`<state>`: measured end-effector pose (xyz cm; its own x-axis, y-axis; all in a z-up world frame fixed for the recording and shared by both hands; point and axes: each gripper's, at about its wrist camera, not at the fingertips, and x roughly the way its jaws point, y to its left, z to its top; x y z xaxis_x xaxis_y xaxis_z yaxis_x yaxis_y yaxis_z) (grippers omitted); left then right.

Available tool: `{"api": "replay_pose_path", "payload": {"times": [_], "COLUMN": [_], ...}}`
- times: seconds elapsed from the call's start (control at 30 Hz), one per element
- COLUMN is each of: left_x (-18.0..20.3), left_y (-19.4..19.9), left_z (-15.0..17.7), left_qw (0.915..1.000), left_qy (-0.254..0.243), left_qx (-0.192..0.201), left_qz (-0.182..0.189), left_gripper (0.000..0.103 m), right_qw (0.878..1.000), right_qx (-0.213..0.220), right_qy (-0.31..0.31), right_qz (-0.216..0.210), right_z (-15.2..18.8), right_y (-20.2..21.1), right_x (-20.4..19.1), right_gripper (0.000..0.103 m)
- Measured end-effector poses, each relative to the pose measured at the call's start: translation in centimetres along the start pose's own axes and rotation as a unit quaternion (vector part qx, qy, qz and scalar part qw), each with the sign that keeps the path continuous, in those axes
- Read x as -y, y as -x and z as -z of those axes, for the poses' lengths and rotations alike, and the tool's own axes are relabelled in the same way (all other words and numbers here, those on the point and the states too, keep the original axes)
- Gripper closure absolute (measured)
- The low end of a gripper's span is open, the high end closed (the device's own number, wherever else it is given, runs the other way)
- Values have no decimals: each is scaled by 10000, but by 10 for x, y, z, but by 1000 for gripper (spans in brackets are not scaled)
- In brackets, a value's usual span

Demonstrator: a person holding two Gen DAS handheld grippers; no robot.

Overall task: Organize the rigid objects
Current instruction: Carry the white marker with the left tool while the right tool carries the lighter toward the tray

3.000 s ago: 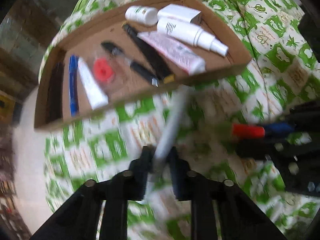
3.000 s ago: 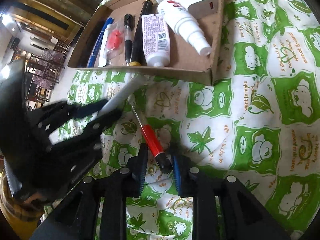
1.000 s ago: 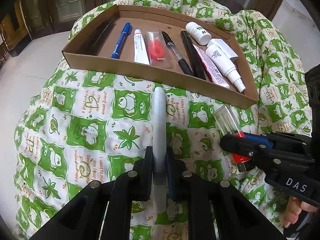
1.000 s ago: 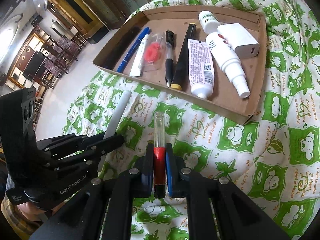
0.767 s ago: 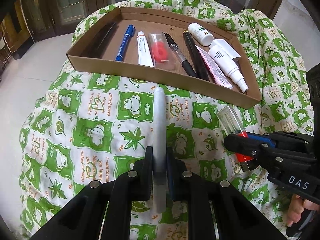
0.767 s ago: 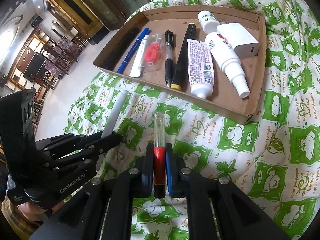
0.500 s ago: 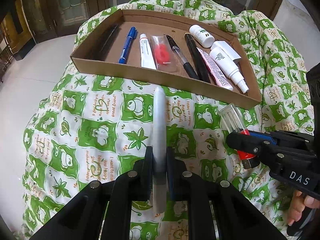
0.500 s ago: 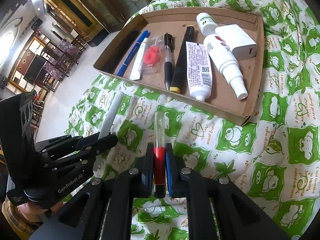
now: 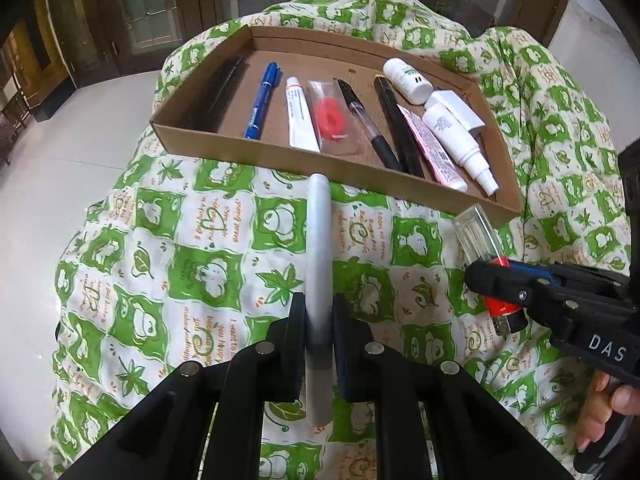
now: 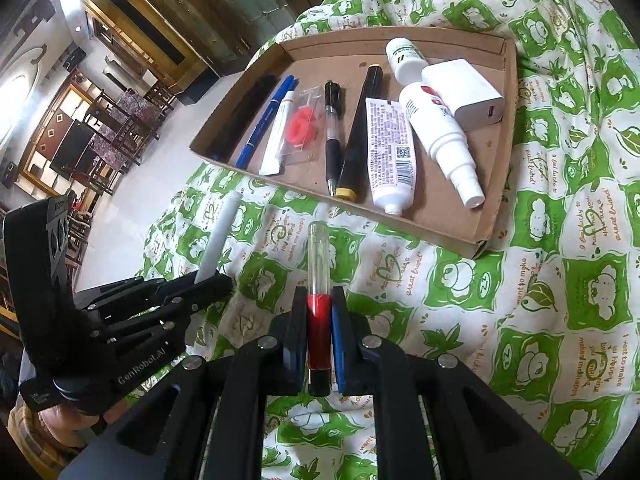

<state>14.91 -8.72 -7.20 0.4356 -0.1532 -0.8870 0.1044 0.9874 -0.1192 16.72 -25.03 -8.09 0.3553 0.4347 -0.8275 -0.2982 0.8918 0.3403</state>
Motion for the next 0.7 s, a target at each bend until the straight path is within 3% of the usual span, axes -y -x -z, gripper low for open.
{"api": "replay_pose_path", "payload": {"times": [0.7], "left_x": [-31], "left_y": [27], "left_z": [-52], "left_qw": [9991], "left_qy": [142], "left_qx": [392], "left_qz": [-110], "left_gripper": [91], "right_qw": [10000], "right_qx": [47], "right_qy": [-14], "right_qz": [-51], "right_z": [3], "right_y": [8], "right_x": [0], "right_gripper": [93]}}
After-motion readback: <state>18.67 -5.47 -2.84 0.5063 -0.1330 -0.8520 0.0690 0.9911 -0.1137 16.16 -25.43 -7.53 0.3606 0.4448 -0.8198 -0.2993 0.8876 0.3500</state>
